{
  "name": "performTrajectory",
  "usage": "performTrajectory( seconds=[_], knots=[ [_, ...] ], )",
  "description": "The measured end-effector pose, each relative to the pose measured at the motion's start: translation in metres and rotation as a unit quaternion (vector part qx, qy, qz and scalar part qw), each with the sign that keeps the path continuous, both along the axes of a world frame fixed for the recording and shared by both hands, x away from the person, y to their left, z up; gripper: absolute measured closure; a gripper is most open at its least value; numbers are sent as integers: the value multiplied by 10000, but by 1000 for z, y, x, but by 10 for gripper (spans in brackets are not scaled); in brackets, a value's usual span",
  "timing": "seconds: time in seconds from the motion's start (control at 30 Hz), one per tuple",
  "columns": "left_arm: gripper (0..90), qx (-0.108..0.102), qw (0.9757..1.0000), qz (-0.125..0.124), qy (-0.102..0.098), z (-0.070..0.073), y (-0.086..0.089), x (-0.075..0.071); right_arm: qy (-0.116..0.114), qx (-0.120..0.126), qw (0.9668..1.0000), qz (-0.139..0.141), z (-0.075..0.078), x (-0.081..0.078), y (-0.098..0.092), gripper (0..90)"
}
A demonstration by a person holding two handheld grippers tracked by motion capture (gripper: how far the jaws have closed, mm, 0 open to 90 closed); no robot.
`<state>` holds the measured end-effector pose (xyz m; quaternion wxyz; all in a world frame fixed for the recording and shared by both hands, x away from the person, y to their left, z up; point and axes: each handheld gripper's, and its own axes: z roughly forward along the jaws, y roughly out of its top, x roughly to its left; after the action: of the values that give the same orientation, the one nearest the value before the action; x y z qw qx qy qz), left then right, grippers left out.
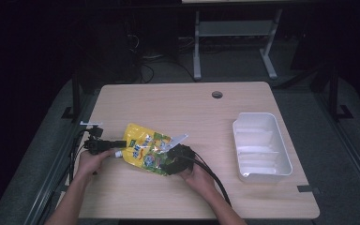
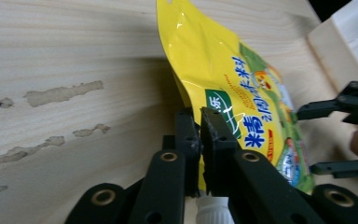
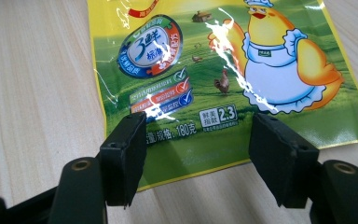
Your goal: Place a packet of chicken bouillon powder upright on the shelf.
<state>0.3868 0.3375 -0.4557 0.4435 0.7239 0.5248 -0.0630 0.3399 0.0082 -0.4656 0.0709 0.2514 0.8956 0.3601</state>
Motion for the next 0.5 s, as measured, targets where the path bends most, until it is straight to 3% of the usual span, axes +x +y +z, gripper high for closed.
performTrajectory(
  seconds=[0.3, 0.43, 0.5],
  knots=[
    [900, -51, 9997, -169, -157, 8, 1, -4, 64, 12, 10000, -12, 2, 0, -3, 366],
    [900, -152, 9984, -435, -335, 21, -2, -10, -20, -79, 9999, 129, 13, -1, -7, 324],
    [900, -110, 9977, -550, -393, 26, -4, -12, 28, 102, 9999, 124, 19, -2, -12, 314]
  ],
)
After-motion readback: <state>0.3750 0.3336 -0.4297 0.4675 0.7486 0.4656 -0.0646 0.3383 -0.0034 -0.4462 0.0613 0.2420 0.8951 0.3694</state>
